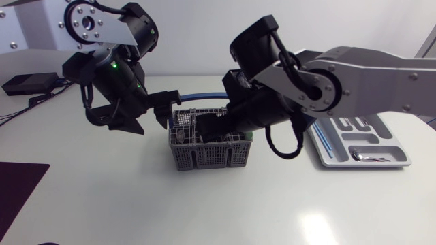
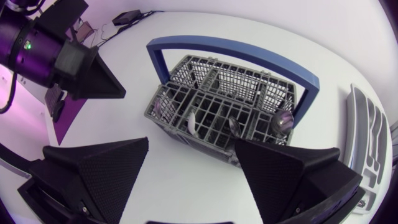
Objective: Unload the cutlery basket into the drawer organizer.
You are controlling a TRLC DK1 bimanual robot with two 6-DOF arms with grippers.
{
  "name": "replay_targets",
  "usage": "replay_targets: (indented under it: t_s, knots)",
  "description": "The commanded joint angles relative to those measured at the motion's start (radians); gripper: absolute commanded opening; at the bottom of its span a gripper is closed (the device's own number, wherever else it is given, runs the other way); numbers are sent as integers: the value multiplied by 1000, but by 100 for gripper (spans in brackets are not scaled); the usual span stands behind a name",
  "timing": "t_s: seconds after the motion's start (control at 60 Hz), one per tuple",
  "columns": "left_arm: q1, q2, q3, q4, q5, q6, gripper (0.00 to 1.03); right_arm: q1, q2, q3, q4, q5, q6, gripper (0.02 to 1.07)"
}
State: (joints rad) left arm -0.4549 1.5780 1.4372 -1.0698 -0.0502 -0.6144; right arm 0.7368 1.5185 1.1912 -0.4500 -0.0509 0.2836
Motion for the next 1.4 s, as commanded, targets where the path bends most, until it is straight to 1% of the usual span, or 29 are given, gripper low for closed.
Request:
replay_targets:
  t_s: [0.0,0.067,0.15,0.233,0.3,0.4,0.5,0.6,0.617,0.65,0.667,0.733,0.85,0.917,0.983,1.033,1.183,1.25,1.3,1.383]
  knots:
    - [24,-35,-47,19,21,64,69,-10,52,54,-23,-26,-24,102]
    - [33,-64,-86,53,39,102,69,-19,89,88,-44,-67,-107,102]
    - [39,-85,-123,85,50,131,69,-28,117,105,-39,-135,-189,102]
    - [48,-105,-155,114,72,168,69,-37,151,134,-41,-168,-213,102]
    - [56,-116,-175,128,90,196,69,-42,169,150,-38,-190,-241,98]
    - [65,-127,-201,156,112,239,69,-48,203,173,-36,-250,-271,95]
    - [82,-136,-236,197,127,266,69,-51,241,206,-49,-280,-285,95]
    - [96,-136,-258,212,148,291,69,-51,281,248,-73,-302,-288,94]
    - [101,-136,-262,217,150,297,70,-51,292,257,-75,-302,-288,93]
    - [104,-136,-264,218,153,300,72,-51,304,271,-79,-302,-288,92]
    - [108,-136,-268,220,165,311,75,-51,312,280,-87,-302,-288,92]
    - [114,-136,-276,225,173,323,78,-51,342,308,-98,-303,-290,90]
    - [127,-136,-287,234,184,340,80,-51,374,335,-101,-313,-291,86]
    - [134,-136,-296,245,193,346,80,-48,388,350,-101,-317,-294,79]
    - [137,-136,-311,260,194,351,80,-48,401,363,-101,-319,-297,75]
    - [137,-136,-325,271,194,355,84,-47,411,372,-101,-319,-302,70]
    - [147,-138,-339,283,194,366,85,-36,445,397,-101,-319,-304,60]
    - [153,-138,-342,284,194,370,86,-33,450,400,-101,-317,-304,53]
    - [153,-138,-345,286,194,374,87,-33,453,404,-102,-317,-304,52]
    - [153,-141,-357,294,194,378,87,-31,457,409,-101,-317,-311,46]
